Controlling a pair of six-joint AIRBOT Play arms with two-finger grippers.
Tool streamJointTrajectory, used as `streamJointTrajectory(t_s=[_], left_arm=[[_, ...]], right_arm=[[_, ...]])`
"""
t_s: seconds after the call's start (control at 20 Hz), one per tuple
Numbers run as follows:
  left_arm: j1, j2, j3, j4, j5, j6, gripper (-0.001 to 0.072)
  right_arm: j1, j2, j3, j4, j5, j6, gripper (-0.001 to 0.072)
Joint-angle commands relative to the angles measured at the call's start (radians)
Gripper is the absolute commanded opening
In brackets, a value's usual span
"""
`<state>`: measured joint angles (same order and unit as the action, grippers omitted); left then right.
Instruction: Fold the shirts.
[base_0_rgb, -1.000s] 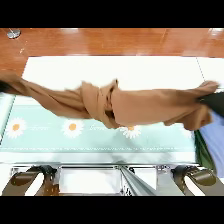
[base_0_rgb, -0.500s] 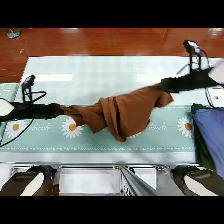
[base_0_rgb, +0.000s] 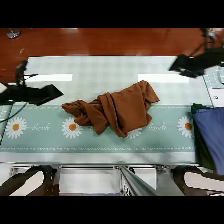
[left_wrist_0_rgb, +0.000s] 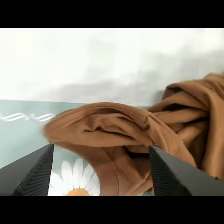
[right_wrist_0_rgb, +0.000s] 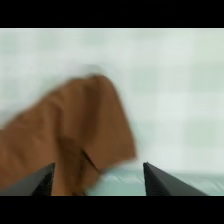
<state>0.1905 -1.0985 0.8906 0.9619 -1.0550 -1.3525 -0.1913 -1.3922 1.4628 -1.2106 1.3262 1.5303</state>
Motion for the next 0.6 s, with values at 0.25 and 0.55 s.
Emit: streamJointTrajectory(t_s=[0.25,0.55], left_arm=[[-0.229,-0.078,-0.259,-0.342,0.111,0.14,0.0704],[-0.405,-0.257,-0.165,-0.38,0.308,0.136,0.0702]], right_arm=[[-0.09,0.487,-0.878,0.384,-0.216,-0.182,0.0633],[0.083,0.56,-1.053,0.43,-0.239,-0.157,0.0632]])
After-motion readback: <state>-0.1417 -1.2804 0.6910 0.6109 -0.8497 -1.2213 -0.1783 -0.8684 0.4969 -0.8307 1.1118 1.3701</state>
